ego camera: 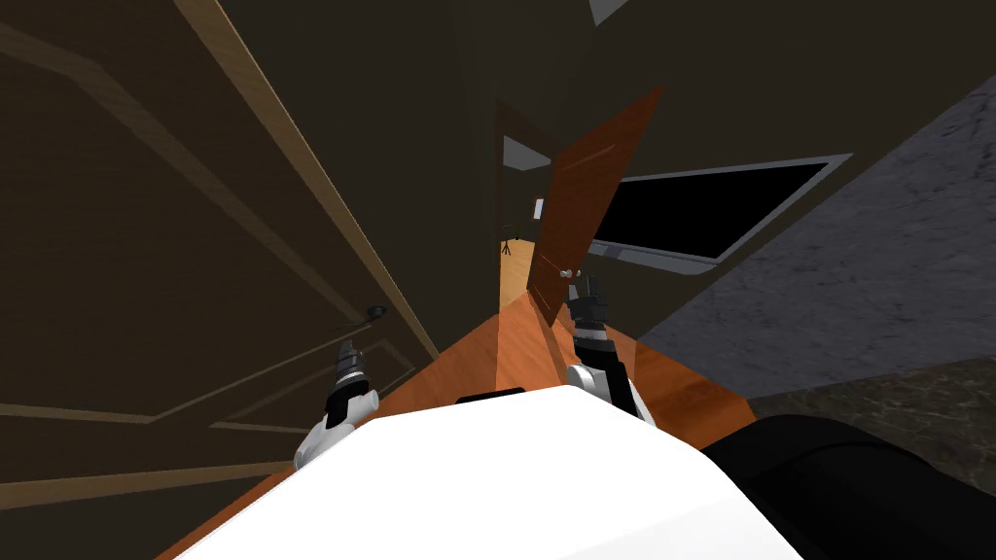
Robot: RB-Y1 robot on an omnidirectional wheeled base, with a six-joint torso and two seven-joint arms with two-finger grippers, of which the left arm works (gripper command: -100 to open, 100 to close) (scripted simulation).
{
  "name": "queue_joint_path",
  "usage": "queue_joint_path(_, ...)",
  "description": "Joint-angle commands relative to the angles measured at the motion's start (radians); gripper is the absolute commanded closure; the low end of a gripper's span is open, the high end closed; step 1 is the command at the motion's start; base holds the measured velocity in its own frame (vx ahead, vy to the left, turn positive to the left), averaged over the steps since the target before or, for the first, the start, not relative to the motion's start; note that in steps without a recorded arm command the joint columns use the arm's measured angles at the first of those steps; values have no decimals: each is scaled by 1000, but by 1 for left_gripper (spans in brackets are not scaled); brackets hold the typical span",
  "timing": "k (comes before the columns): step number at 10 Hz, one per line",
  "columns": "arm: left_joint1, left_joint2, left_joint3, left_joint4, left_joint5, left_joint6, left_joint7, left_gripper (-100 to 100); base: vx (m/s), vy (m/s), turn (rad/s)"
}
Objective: Push the door open
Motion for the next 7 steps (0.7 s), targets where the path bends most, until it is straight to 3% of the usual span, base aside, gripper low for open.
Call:
queue_joint_path(1,-19,6,18,47,-1,-5,3,-100,51,53,-119)
queue_joint_path(2,-19,6,18,47,-1,-5,3,-100,34,27,-51)
queue_joint_path(7,-56,21,57,137,-4,-14,13,-100,33,31,-95)
